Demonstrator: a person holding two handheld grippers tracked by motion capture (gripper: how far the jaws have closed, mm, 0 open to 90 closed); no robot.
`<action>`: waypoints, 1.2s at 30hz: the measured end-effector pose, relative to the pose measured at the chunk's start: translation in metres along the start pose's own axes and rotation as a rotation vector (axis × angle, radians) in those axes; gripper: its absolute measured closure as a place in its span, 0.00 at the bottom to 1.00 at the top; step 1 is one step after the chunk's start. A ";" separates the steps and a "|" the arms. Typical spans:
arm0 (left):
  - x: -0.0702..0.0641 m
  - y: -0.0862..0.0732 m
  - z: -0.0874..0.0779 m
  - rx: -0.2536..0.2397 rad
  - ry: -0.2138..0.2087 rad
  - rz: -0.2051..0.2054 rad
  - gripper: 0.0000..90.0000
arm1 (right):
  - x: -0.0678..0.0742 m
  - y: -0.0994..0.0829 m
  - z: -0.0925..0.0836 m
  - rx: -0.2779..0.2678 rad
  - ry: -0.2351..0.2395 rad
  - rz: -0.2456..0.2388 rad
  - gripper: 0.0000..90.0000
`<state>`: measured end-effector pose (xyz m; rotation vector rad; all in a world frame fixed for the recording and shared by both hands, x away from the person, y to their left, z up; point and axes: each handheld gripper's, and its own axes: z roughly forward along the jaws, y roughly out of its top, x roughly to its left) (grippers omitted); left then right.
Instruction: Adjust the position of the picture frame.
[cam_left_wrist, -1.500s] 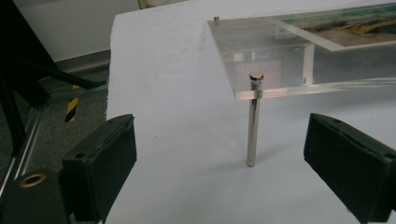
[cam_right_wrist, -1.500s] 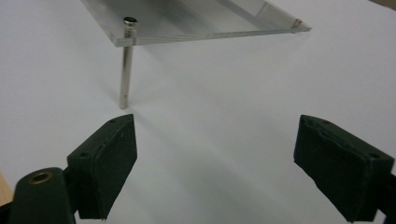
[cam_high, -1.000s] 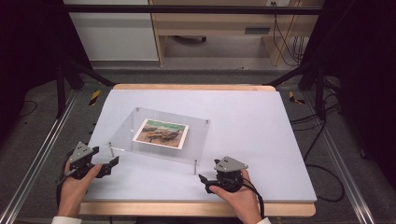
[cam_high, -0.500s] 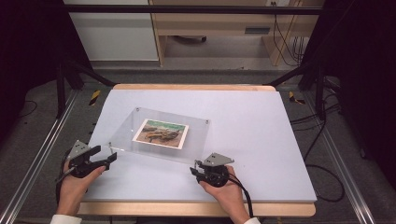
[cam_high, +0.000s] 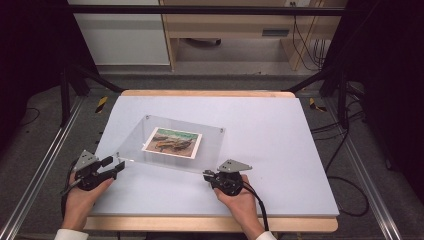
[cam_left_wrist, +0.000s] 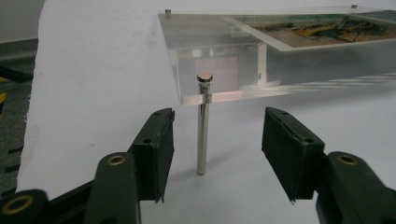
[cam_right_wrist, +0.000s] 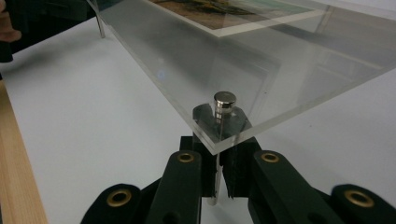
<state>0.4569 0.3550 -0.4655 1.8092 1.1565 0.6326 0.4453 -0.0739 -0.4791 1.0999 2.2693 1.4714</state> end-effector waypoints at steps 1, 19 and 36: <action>0.000 0.000 0.002 -0.002 0.003 -0.001 0.54 | -0.001 0.001 0.000 -0.005 0.004 0.007 0.94; 0.010 0.007 0.022 -0.106 -0.039 -0.035 0.88 | -0.005 0.008 -0.005 -0.022 0.031 0.060 0.94; 0.004 0.015 0.021 -0.084 -0.026 -0.039 0.92 | -0.003 0.010 -0.004 -0.097 -0.057 0.052 0.94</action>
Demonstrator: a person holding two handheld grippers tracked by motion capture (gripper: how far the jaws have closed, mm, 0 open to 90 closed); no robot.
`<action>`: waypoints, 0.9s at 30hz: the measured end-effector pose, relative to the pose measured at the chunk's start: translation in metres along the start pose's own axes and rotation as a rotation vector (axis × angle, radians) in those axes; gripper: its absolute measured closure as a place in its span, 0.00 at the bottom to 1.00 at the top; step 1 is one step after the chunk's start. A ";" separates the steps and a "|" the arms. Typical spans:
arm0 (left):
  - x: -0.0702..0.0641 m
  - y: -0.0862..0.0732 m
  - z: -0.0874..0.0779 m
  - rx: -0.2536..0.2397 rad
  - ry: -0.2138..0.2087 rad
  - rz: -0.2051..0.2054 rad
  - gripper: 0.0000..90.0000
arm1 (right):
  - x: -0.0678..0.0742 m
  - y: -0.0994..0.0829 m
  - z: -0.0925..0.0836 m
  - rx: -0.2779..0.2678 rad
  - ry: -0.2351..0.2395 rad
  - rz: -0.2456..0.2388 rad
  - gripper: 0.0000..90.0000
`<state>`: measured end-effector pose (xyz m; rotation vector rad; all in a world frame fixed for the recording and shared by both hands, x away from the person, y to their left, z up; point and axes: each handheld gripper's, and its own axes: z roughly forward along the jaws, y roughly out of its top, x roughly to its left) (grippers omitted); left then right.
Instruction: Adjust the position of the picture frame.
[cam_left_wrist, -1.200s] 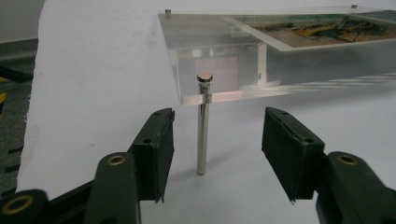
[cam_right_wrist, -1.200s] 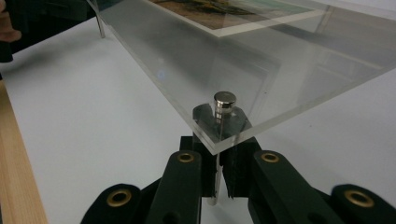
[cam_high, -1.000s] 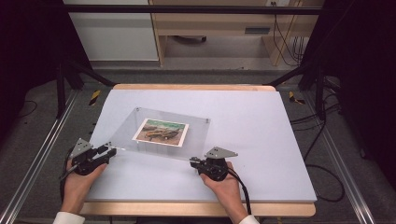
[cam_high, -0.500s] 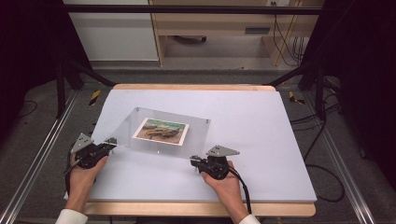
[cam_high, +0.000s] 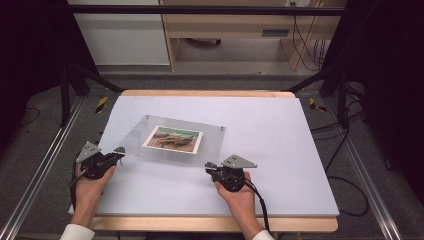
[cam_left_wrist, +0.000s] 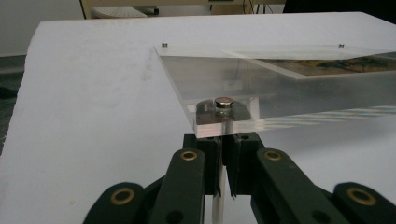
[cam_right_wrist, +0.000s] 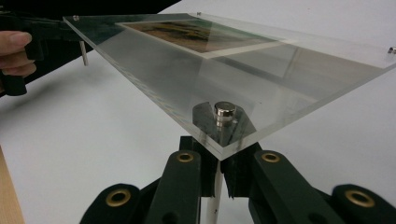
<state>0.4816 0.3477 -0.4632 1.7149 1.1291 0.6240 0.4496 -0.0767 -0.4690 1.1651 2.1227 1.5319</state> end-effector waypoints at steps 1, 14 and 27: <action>-0.001 0.000 0.001 0.004 0.000 0.009 0.89 | 0.000 0.000 0.000 0.005 -0.002 0.000 0.94; -0.007 0.012 -0.010 -0.023 -0.054 -0.029 0.94 | 0.003 0.011 -0.011 0.002 -0.078 -0.029 0.93; -0.059 0.030 -0.028 -0.071 -0.071 -0.032 0.94 | -0.018 0.034 -0.057 -0.052 -0.099 -0.038 0.91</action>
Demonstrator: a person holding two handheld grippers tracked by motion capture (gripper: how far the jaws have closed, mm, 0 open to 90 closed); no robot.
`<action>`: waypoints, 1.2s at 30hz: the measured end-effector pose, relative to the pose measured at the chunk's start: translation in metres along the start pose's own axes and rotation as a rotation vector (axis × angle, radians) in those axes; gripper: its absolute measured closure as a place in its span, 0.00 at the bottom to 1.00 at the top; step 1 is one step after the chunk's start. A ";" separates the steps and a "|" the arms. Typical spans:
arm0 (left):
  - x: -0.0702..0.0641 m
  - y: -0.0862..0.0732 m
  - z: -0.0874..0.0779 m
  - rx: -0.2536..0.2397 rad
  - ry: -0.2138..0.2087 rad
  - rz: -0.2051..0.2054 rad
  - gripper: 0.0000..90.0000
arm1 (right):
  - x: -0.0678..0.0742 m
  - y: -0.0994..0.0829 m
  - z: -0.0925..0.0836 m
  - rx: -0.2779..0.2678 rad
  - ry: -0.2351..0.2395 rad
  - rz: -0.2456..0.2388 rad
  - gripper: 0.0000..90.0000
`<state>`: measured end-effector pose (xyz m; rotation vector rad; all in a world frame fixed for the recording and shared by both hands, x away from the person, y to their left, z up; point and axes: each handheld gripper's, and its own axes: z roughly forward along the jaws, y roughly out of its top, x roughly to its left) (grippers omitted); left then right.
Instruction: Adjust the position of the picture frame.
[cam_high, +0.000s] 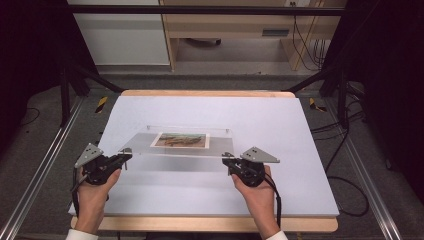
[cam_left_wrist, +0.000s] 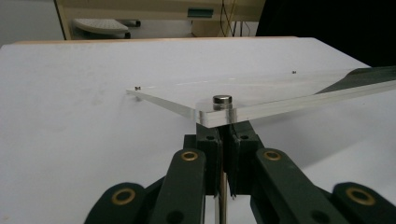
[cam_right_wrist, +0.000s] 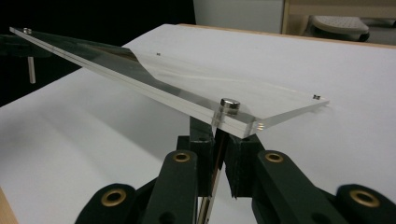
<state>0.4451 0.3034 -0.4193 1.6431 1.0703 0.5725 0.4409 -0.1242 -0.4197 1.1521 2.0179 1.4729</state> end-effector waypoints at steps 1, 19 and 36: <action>-0.005 0.002 0.001 -0.009 -0.003 0.005 0.94 | -0.003 0.001 -0.004 -0.004 -0.005 -0.004 0.91; -0.059 0.023 0.054 -0.050 -0.066 0.050 0.93 | -0.065 0.007 -0.053 -0.031 -0.060 -0.020 0.91; -0.059 0.017 0.079 -0.028 -0.055 0.072 0.93 | -0.088 -0.003 -0.040 0.004 -0.077 -0.013 0.90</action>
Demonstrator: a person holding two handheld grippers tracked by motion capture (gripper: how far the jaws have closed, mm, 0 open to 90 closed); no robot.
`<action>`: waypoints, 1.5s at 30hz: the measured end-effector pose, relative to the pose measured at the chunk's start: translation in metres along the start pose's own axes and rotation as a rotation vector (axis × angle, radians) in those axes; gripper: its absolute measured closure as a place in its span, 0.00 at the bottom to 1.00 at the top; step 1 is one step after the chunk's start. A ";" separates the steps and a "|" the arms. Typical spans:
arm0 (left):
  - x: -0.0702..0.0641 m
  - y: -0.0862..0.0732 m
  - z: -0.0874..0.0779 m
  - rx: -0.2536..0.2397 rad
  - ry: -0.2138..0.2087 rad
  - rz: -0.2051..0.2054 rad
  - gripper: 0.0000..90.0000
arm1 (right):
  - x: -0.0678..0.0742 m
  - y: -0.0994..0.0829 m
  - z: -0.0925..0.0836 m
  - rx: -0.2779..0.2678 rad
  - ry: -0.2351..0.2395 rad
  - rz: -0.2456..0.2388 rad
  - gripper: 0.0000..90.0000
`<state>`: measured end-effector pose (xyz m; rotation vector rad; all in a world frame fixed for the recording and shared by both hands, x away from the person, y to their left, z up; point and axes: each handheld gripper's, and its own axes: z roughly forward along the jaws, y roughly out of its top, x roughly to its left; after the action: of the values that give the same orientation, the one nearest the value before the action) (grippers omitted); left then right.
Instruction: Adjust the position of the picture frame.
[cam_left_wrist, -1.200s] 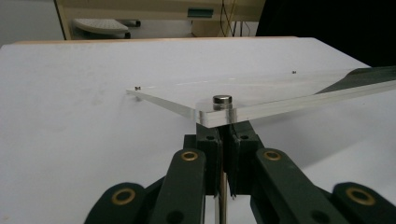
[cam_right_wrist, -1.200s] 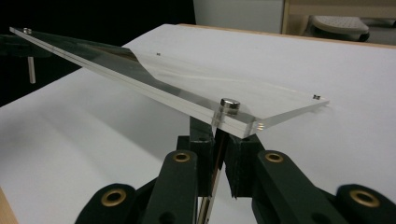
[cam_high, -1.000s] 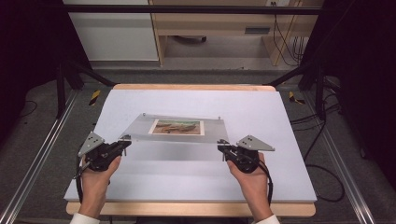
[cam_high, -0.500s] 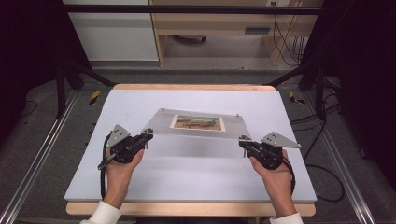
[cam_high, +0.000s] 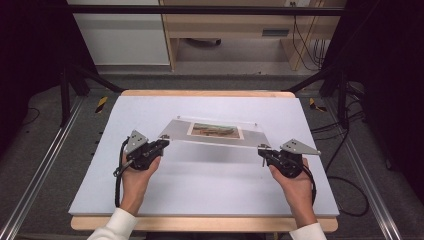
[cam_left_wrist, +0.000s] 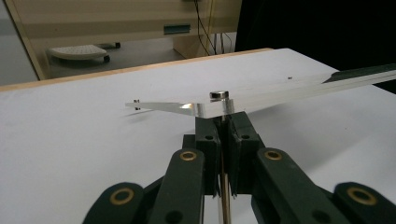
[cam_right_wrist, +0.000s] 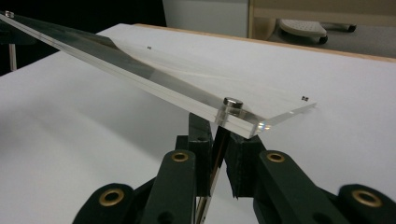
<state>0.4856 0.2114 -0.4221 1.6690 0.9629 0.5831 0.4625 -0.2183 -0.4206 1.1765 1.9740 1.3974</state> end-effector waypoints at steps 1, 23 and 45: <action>0.001 -0.004 0.000 -0.007 -0.002 -0.016 0.93 | 0.000 -0.001 0.001 0.000 0.007 0.007 0.90; -0.013 -0.030 -0.009 0.103 -0.017 0.007 0.92 | -0.002 -0.020 0.005 0.069 -0.007 -0.011 0.92; -0.021 -0.049 -0.003 0.207 -0.021 0.026 0.93 | -0.007 -0.040 0.015 0.145 -0.046 0.028 0.94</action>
<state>0.4568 0.2004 -0.4655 1.8693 1.0151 0.4957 0.4618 -0.2211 -0.4636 1.2928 2.0625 1.2472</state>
